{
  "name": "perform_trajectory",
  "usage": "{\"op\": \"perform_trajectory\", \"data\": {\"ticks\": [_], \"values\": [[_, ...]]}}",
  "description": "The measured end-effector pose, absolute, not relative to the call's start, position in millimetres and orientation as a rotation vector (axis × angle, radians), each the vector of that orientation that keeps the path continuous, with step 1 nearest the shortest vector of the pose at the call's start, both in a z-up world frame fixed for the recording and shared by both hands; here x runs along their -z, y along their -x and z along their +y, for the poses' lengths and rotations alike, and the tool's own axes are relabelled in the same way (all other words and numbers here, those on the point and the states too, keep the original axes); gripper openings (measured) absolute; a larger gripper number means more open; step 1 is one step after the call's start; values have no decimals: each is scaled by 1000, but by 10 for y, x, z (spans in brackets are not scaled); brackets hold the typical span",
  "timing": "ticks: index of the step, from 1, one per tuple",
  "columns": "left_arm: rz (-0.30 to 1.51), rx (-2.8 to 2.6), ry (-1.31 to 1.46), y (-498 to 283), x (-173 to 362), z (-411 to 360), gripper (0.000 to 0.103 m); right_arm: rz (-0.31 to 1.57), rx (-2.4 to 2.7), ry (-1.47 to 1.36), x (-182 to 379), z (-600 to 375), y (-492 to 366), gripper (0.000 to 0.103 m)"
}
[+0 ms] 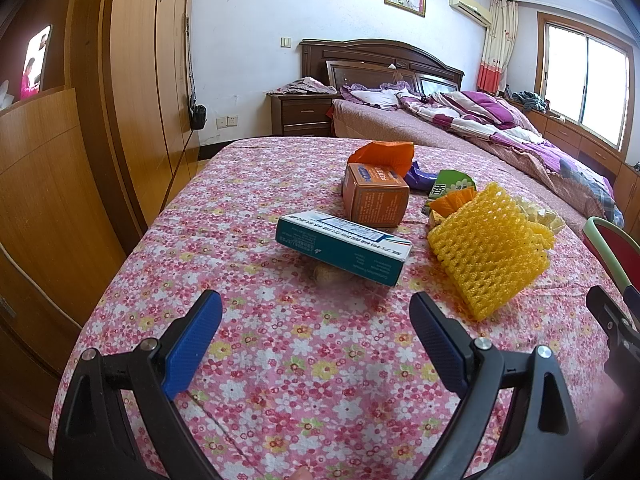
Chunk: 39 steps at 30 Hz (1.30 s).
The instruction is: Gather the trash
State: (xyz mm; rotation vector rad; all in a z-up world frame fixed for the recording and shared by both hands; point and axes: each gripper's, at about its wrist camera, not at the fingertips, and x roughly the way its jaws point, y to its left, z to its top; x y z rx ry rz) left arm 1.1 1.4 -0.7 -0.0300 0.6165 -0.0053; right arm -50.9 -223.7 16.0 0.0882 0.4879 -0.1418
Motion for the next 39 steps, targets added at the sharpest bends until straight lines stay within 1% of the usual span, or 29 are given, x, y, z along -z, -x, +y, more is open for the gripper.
{"op": "perform_trajectory", "data": {"ticks": [17,22,30,38,39], "values": [[615,22,23,40,-19,-16,94,480,131,-99,-155,-2251,504,101],[635,63,-6,-125,-95,-2,94,501,128,-105,-134,-2257,521,101],[700,155,-148,-495,-149,-194,94,561,112,-155,-208,-2365,432,103],[771,204,-196,-766,-41,-222,94,588,97,-184,-337,-2395,343,103],[773,209,-194,-778,-33,-215,91,592,94,-185,-354,-2388,328,103]]}}
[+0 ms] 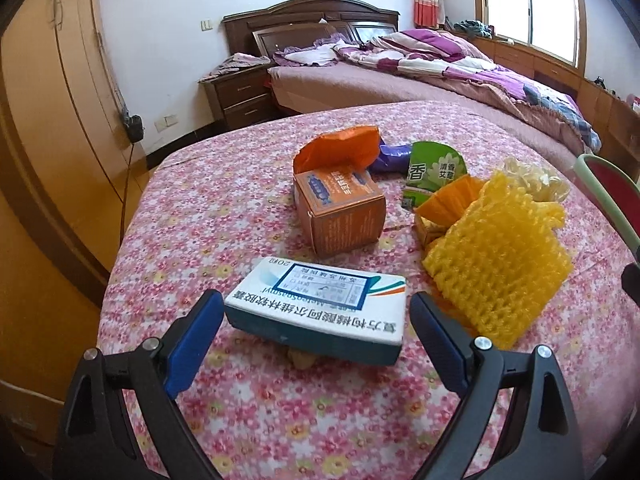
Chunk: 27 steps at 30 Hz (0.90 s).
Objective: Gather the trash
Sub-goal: 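Grasp the white-blue medicine box with the left tool while the right tool grasps the yellow mesh net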
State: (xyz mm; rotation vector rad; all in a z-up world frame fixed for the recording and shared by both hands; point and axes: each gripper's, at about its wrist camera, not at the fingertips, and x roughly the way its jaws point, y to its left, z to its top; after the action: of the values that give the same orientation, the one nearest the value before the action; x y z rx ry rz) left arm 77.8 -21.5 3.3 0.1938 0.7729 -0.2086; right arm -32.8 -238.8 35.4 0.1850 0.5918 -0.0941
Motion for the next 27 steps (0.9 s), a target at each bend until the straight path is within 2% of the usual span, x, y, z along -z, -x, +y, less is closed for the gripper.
{"op": "perform_trajectory", "data": {"ticks": [2,4,6,19,21,27], "values": [[783,219,-180,-810,-16,-193,80,602,86,-189,-370,-2366,289,103],[793,234,-152,-831,-4,-157,63,614,78,-195,-384,-2341,255,103],[797,249,-122,-835,-4,-116,56,618,60,-214,-398,-2312,210,103],[826,160,-34,-1144,-46,328,55,727,-26,-203,-419,-1928,-174,102],[840,150,-10,-1194,-44,408,55,747,-42,-189,-392,-1849,-229,95],[879,164,51,-1290,-52,487,58,801,-85,-202,-294,-1729,-381,59]]}}
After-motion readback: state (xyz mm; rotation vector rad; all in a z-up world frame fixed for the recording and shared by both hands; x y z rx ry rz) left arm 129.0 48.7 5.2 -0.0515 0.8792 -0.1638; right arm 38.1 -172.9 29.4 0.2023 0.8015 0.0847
